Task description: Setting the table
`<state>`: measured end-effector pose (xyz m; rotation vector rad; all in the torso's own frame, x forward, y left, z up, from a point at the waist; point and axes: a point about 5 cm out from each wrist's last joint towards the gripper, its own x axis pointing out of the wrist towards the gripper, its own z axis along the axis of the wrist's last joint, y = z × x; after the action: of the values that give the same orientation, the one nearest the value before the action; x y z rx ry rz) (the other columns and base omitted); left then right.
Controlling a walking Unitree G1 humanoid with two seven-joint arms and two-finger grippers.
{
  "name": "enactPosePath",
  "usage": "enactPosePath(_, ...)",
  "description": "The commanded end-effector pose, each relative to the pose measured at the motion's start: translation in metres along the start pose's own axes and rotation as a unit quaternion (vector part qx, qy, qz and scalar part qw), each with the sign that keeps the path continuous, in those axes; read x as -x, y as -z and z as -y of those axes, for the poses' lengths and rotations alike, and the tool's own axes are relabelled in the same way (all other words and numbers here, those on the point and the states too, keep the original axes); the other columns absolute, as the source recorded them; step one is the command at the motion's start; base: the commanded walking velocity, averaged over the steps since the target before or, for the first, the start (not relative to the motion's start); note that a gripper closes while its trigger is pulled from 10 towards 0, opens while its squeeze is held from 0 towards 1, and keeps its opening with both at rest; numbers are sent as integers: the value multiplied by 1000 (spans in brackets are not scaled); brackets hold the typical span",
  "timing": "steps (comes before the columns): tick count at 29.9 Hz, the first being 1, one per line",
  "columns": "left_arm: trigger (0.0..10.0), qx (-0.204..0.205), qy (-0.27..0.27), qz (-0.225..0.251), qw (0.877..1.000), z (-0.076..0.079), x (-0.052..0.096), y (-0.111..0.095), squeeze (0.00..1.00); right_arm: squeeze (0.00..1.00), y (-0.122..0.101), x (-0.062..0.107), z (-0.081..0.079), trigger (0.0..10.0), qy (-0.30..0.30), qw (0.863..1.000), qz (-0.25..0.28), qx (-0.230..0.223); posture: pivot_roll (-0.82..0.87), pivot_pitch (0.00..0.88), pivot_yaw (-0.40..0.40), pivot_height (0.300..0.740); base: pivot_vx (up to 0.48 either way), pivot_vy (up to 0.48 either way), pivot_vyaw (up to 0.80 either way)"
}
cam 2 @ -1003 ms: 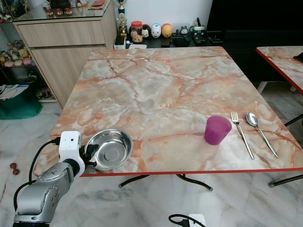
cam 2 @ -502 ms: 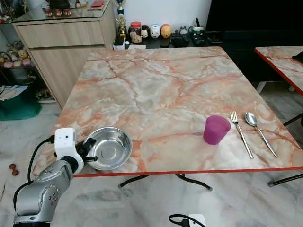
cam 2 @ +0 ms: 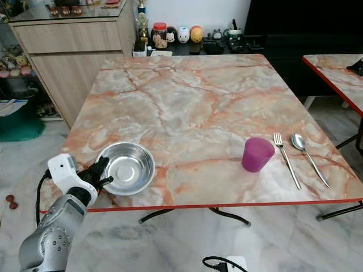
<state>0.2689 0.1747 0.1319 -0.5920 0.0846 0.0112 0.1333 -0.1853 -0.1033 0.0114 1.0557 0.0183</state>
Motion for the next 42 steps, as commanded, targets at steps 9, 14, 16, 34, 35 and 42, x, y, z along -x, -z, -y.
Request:
enactPosePath(9, 10000, 68, 34, 94, 993, 29, 2, -26, 0, 0, 0, 0, 2, 10000, 3, 1000, 2, 7, 28, 0, -21, 740, 0, 0, 0)
enactPosePath(14, 10000, 52, 41, 116, 991, 35, 6, -34, 0, 0, 0, 1, 3, 10000, 3, 1000, 3, 5, 22, 0, -22, 740, 0, 0, 0)
enactPosePath(16, 10000, 39, 61, 135, 988, 43, 7, -42, 0, 0, 0, 1, 3, 10000, 3, 1000, 3, 6, 25, 0, -22, 740, 0, 0, 0)
enactPosePath(34, 10000, 28, 55, 136, 989, 42, 5, -43, 0, 0, 2, 1, 1, 10000, 1, 1000, 3, 6, 20, 0, -5, 740, 0, -470, 0)
enactPosePath(35, 10000, 28, 55, 136, 989, 42, 5, -43, 0, 0, 2, 1, 1, 10000, 1, 1000, 3, 7, 19, 0, -4, 740, 0, -480, 0)
enactPosePath(42, 10000, 26, 55, 138, 988, 42, 4, -45, 0, 0, 2, 1, 1, 10000, 0, 1000, 3, 7, 21, 0, -4, 740, 0, -476, 0)
